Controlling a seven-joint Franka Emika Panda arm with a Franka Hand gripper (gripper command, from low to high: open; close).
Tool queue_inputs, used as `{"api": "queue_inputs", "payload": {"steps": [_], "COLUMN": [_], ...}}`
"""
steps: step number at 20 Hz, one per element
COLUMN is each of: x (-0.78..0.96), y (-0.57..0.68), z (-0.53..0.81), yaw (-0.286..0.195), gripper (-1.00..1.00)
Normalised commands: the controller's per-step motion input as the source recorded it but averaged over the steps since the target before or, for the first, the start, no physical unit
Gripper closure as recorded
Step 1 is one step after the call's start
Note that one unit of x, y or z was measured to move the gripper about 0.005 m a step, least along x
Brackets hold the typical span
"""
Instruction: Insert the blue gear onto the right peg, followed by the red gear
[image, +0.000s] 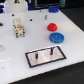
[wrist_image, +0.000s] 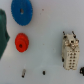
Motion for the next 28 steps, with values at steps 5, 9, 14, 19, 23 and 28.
{"api": "queue_inputs", "payload": {"steps": [5, 9, 14, 19, 23, 28], "x": [-0.23, -0.15, 0.00, 0.00, -0.01, -0.10], "y": [0.67, 0.66, 0.48, 0.28, 0.21, 0.03], "z": [-0.28, -0.34, -0.50, -0.53, -0.52, -0.43], "yaw": [0.000, 0.000, 0.000, 0.000, 0.000, 0.000], "gripper": [-1.00, -1.00, -1.00, -1.00, -1.00, -1.00]}}
